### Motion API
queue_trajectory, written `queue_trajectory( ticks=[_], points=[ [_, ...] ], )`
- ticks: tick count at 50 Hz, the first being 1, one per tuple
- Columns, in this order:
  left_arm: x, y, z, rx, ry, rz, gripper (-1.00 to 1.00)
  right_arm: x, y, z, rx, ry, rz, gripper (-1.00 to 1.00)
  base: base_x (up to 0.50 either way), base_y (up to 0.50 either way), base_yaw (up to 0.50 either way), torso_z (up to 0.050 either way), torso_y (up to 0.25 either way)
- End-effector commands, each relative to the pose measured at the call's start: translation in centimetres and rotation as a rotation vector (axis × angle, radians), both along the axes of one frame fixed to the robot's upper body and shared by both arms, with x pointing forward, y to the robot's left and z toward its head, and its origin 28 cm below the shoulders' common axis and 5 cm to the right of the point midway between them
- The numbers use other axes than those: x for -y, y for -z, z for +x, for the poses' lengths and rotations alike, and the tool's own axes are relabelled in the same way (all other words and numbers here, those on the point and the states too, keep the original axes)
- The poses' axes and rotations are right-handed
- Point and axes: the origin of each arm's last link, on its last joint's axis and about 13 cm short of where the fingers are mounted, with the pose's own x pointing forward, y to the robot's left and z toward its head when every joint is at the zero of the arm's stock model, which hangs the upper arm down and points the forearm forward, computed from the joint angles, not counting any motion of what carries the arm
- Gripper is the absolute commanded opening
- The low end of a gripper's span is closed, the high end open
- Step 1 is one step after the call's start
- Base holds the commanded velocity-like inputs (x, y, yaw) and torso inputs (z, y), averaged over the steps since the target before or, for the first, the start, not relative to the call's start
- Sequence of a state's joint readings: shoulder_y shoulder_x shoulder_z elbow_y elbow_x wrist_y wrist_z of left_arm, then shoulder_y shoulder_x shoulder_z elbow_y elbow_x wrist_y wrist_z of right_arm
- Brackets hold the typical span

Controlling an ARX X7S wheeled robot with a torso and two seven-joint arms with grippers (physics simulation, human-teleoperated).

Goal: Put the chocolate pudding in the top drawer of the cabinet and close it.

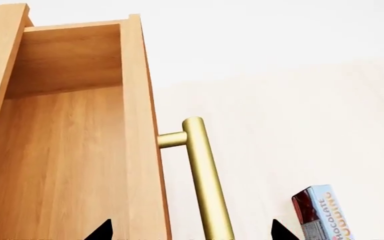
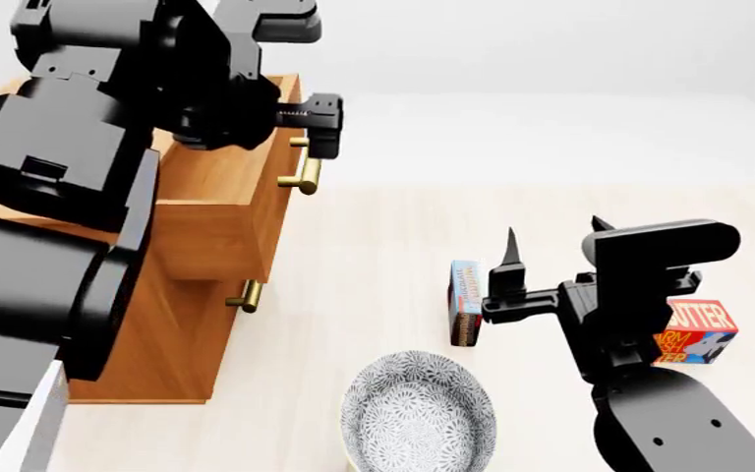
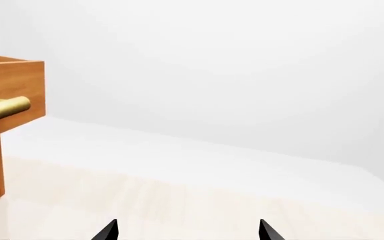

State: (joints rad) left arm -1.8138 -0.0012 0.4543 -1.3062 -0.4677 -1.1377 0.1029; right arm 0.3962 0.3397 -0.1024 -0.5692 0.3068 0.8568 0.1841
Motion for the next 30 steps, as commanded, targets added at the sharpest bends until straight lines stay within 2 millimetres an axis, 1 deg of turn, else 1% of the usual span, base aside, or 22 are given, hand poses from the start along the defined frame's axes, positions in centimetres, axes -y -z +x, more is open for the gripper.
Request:
queue_trajectory(
  ticks=[1,19,30],
  points=[
    [-0.3,0.5,0.1,-0.011,-0.007,0.006,1.00,0.0,0.2,0.1,-0.005,-0.002,-0.003,1.00,0.00,0.00,0.00,0.000,0.000],
    [-0.5,1.3,0.2,-0.041,0.014,-0.034,1.00,-0.2,0.7,0.4,-0.023,-0.005,-0.016,1.00,0.00,0.00,0.00,0.000,0.000],
    [-0.7,1.8,0.2,-0.047,-0.012,-0.034,1.00,-0.1,0.9,0.5,-0.032,-0.004,-0.020,1.00,0.00,0.00,0.00,0.000,0.000]
  ],
)
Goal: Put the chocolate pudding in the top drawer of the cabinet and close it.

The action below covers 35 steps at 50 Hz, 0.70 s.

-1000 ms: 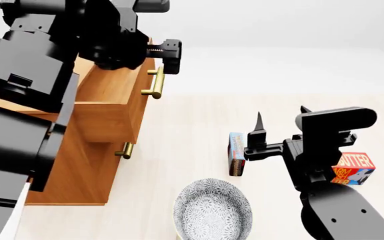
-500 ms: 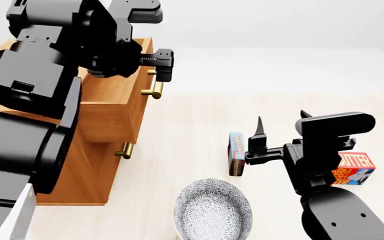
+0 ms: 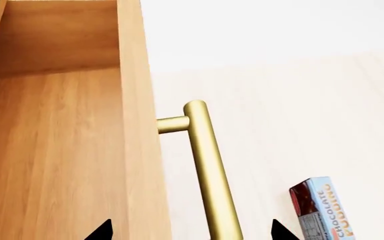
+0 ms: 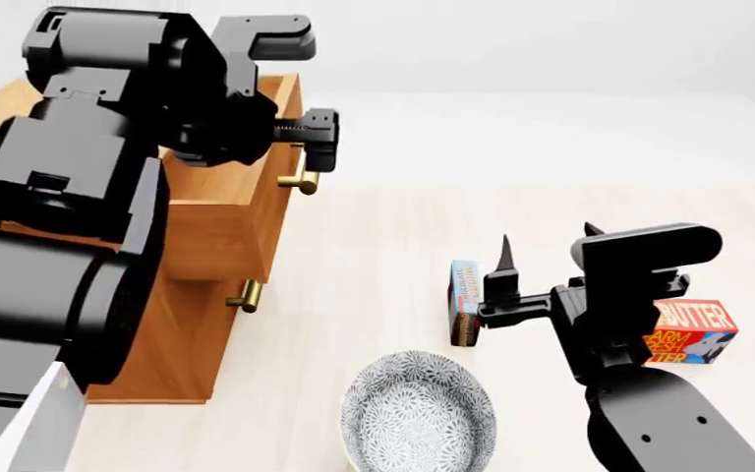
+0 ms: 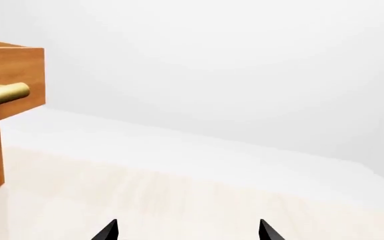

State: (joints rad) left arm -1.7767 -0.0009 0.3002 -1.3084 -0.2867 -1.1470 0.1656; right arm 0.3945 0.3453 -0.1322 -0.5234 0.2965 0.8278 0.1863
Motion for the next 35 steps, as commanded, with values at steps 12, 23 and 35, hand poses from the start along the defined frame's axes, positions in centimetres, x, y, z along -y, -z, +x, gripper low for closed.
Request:
queue_trajectory(
  ticks=[12,23,35],
  points=[
    [0.0,1.2,0.0,-0.043,0.007,-0.030,1.00,-0.1,0.3,0.2,-0.007,0.000,-0.010,1.00,0.00,0.00,0.00,0.000,0.000],
    [-0.1,2.0,0.0,-0.066,0.007,-0.007,1.00,0.0,0.4,0.2,-0.010,0.002,-0.009,1.00,0.00,0.00,0.00,0.000,0.000],
    [0.5,2.3,0.0,-0.088,0.068,-0.008,1.00,0.0,0.6,0.5,-0.015,0.003,-0.007,1.00,0.00,0.00,0.00,0.000,0.000]
  ],
)
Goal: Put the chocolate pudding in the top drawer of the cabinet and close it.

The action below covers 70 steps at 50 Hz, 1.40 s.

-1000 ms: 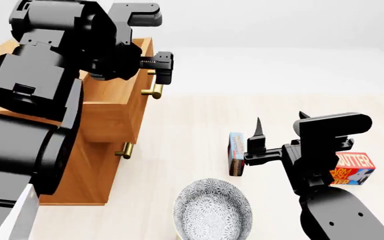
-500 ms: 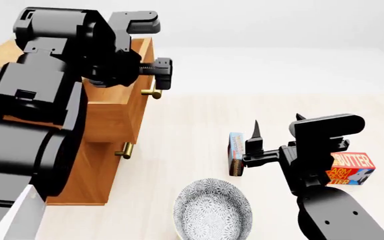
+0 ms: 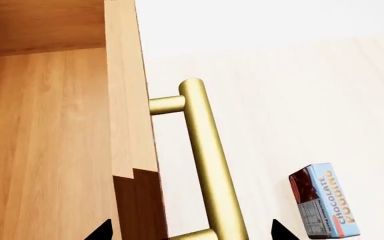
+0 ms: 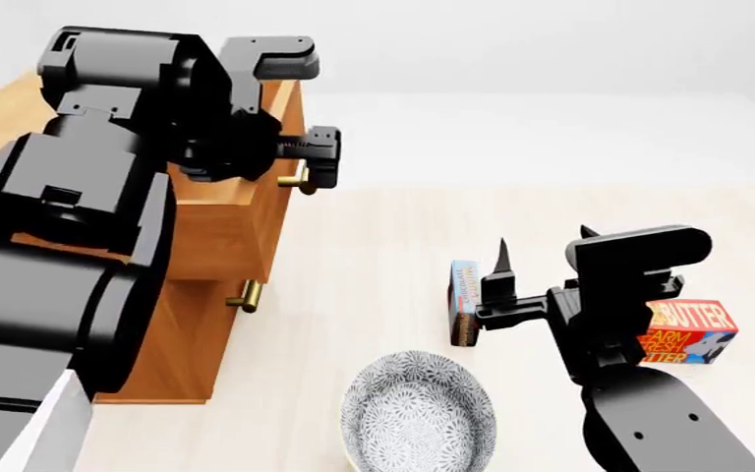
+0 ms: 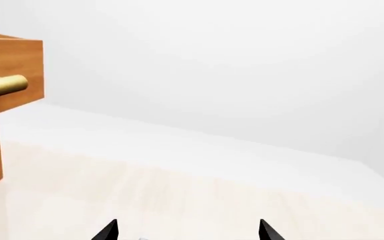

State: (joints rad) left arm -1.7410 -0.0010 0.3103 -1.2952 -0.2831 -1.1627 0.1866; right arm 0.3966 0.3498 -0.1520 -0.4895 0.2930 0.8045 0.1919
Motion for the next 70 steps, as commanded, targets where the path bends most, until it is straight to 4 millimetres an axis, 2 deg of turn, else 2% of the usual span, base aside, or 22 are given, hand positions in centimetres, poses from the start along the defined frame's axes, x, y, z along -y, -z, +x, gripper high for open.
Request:
queue_trajectory(
  ticks=[1,7,23,31,59,70],
  points=[
    [0.7,0.9,-0.1,-0.046,0.070,-0.020,1.00,0.0,0.1,0.2,-0.004,0.002,0.002,1.00,0.00,0.00,0.00,0.000,0.000],
    [1.7,0.1,-0.2,-0.034,0.156,-0.073,1.00,0.0,0.3,0.3,-0.005,0.001,0.004,1.00,0.00,0.00,0.00,0.000,0.000],
    [2.6,-0.1,-0.2,-0.017,0.218,-0.127,1.00,0.5,0.5,0.2,-0.003,0.017,0.015,1.00,0.00,0.00,0.00,0.000,0.000],
    [3.3,-0.7,-0.3,-0.003,0.266,-0.208,1.00,0.8,0.8,0.0,-0.011,0.014,0.022,1.00,0.00,0.00,0.00,0.000,0.000],
    [4.7,-0.3,-0.6,-0.012,0.308,-0.264,1.00,1.0,1.2,-0.5,-0.013,-0.017,0.043,1.00,0.00,0.00,0.00,0.000,0.000],
    [5.2,-0.2,-0.7,-0.012,0.327,-0.273,1.00,2.2,0.8,-1.0,0.042,0.086,0.037,1.00,0.00,0.00,0.00,0.000,0.001]
  ],
)
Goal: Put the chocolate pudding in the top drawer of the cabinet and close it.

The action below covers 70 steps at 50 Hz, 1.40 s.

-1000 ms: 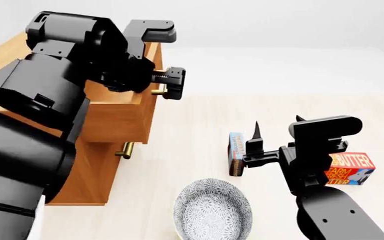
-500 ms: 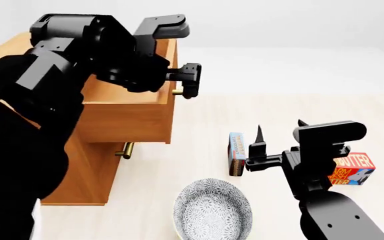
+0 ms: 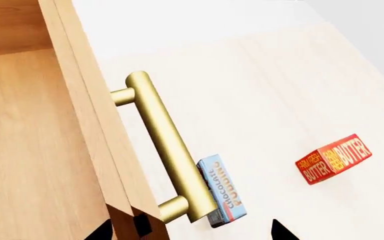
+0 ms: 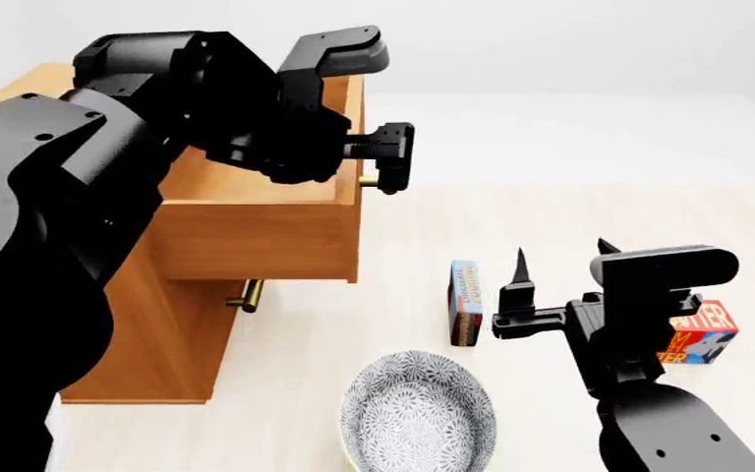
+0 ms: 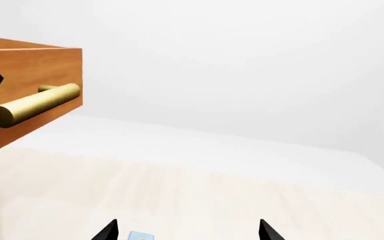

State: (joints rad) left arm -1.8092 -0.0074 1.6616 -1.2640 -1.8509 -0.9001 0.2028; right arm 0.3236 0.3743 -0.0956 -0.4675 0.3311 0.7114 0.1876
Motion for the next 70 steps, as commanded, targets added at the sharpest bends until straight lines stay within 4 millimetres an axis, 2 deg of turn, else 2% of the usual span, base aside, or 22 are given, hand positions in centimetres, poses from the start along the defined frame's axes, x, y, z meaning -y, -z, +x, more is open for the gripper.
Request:
queue_trajectory(
  ticks=[1,17,33,46,55,70],
  points=[
    [1.5,-0.2,-0.4,-0.015,0.058,-0.088,1.00,1.1,-0.3,-0.5,0.040,0.074,-0.006,1.00,0.00,0.00,0.00,0.000,0.000],
    [2.5,-0.3,-0.7,-0.014,0.101,-0.117,1.00,2.6,-0.6,-1.6,0.083,0.153,0.019,1.00,0.00,0.00,0.00,0.000,0.000],
    [3.6,-0.1,-1.0,-0.019,0.150,-0.152,1.00,2.7,-0.1,-1.4,0.078,0.152,0.034,1.00,0.00,0.00,0.00,0.000,0.001],
    [4.3,-0.6,-1.3,-0.007,0.186,-0.187,1.00,2.7,0.0,-1.2,0.076,0.144,0.036,1.00,0.00,0.00,0.00,0.000,0.000],
    [3.8,-1.3,-1.1,0.019,0.138,-0.173,1.00,2.8,0.1,-1.5,0.073,0.140,0.034,1.00,0.00,0.00,0.00,0.000,0.000],
    [2.4,-2.6,-0.6,0.104,0.013,-0.048,1.00,2.7,0.1,-1.5,0.075,0.141,0.035,1.00,0.00,0.00,0.00,0.000,0.000]
  ],
)
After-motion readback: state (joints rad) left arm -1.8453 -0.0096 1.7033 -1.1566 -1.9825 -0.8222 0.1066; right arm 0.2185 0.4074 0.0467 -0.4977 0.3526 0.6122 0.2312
